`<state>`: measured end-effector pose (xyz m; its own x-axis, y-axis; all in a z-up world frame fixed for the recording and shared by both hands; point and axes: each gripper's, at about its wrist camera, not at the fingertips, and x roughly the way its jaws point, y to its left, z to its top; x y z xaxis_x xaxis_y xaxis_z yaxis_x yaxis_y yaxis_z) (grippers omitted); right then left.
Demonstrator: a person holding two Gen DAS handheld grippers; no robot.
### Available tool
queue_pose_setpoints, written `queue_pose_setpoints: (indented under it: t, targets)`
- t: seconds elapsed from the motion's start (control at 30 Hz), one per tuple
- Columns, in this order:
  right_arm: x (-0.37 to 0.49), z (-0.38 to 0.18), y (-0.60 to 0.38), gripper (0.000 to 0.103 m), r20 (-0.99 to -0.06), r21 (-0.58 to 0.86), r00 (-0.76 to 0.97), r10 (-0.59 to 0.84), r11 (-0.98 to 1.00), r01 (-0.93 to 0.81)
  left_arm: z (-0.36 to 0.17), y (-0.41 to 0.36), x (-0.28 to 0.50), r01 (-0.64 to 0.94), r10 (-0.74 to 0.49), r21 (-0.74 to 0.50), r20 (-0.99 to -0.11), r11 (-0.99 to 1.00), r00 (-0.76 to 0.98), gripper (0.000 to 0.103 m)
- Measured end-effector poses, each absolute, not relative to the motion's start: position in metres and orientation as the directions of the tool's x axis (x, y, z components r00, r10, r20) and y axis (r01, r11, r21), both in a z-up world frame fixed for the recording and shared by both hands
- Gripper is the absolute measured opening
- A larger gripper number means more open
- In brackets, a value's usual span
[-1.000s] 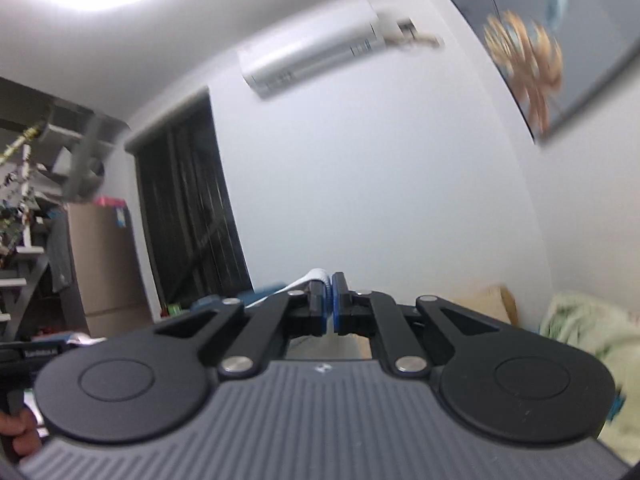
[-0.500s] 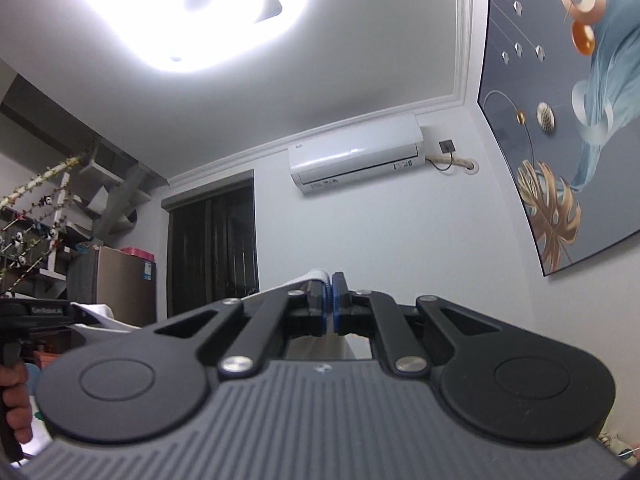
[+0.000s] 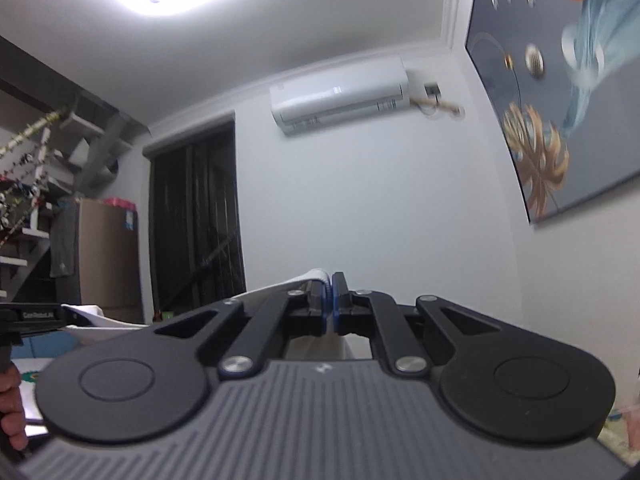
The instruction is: Fold clothes
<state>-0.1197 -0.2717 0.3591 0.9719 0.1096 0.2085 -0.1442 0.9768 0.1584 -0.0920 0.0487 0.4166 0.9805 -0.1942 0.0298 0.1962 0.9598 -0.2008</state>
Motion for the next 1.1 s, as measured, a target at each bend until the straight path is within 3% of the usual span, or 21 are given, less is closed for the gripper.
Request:
queue_pose_setpoints:
  t: [0.3,0.43,0.67,0.87,1.07,1.1]
  targets:
    - [0.093,0.261,-0.284,0.006,-0.023,0.192,0.999,0.045,0.981,-0.04,0.3,0.02,0.138,0.125,-0.157,-0.184,-0.17,0.975,0.973,0.003]
    - [0.224,0.19,-0.308,0.006,-0.183,0.247,0.983,-0.008,0.967,0.054,0.217,-0.002,0.262,0.077,-0.136,-0.202,-0.298,0.976,0.945,0.003]
    - [0.406,0.041,-0.328,0.006,-0.307,0.174,0.949,-0.07,0.976,0.128,0.05,-0.043,0.455,0.05,-0.104,-0.135,-0.423,0.99,0.9,0.003]
    - [0.49,-0.087,-0.35,0.006,-0.397,0.156,0.917,-0.031,0.983,0.101,-0.091,-0.06,0.563,0.065,-0.109,-0.101,-0.533,0.993,0.839,0.004]
    - [0.53,-0.148,-0.363,0.011,-0.471,0.249,0.88,0.053,0.966,0.075,-0.167,-0.061,0.603,0.098,-0.152,-0.122,-0.606,0.988,0.781,0.006]
    - [0.534,-0.152,-0.366,0.015,-0.488,0.285,0.869,0.08,0.956,0.072,-0.172,-0.061,0.602,0.105,-0.156,-0.118,-0.615,0.987,0.773,0.013]
